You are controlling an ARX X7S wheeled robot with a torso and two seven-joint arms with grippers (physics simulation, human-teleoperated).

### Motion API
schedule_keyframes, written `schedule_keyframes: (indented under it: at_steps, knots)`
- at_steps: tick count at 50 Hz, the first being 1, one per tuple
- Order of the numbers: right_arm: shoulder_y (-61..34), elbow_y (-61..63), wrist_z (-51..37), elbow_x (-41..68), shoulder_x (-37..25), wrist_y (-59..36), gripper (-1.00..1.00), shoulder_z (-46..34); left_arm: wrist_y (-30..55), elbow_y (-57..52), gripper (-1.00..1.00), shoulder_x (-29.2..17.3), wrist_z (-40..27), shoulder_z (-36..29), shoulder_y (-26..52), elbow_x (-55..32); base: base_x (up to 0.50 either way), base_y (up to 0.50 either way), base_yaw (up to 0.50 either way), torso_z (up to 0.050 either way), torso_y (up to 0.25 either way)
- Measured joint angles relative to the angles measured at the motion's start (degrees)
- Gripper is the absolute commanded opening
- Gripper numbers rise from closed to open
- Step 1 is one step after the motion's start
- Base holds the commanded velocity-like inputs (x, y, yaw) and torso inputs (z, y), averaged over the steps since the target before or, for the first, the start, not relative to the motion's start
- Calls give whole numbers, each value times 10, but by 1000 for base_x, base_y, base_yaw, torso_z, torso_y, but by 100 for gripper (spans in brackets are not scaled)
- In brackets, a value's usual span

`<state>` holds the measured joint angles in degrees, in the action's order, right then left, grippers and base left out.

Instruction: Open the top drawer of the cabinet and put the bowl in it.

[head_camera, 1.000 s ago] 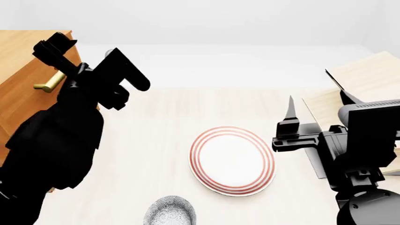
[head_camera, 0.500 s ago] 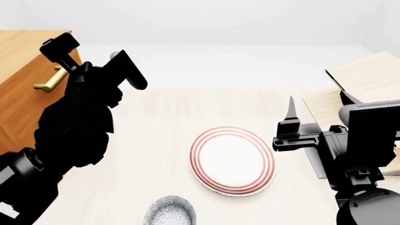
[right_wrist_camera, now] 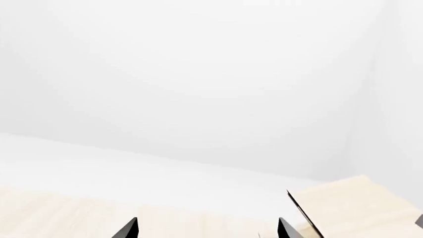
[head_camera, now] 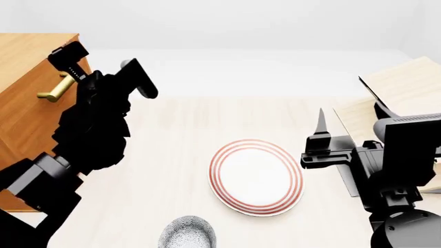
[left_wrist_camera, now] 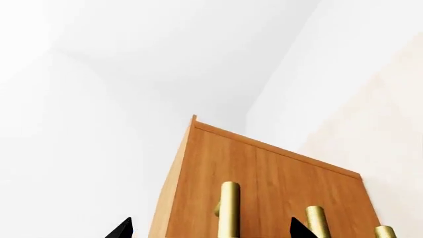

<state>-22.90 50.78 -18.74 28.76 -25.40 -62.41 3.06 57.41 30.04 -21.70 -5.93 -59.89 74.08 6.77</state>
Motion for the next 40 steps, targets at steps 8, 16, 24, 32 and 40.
schedule_keyframes:
  at_steps: [8, 16, 24, 32, 40]
  knots:
    - [7, -7, 0, -2, -1, 11, 100, -2, -33, 69, 100, 21, -6, 1, 8, -4, 0, 0, 0, 0, 0]
    - [13, -15, 1, -4, -2, 21, 100, -3, -60, 129, 100, 39, -13, 4, 16, -9, 0, 0, 0, 0, 0]
    - [18, -20, 1, -5, -2, 30, 100, -3, -86, 184, 100, 54, -18, 7, 22, -13, 0, 0, 0, 0, 0]
    - [21, -25, 1, -5, -3, 36, 100, -5, -115, 249, 100, 71, -24, 9, 30, -16, 0, 0, 0, 0, 0]
    - [21, -28, -1, -4, -3, 38, 100, -7, -145, 314, 100, 89, -28, 10, 39, -20, 0, 0, 0, 0, 0]
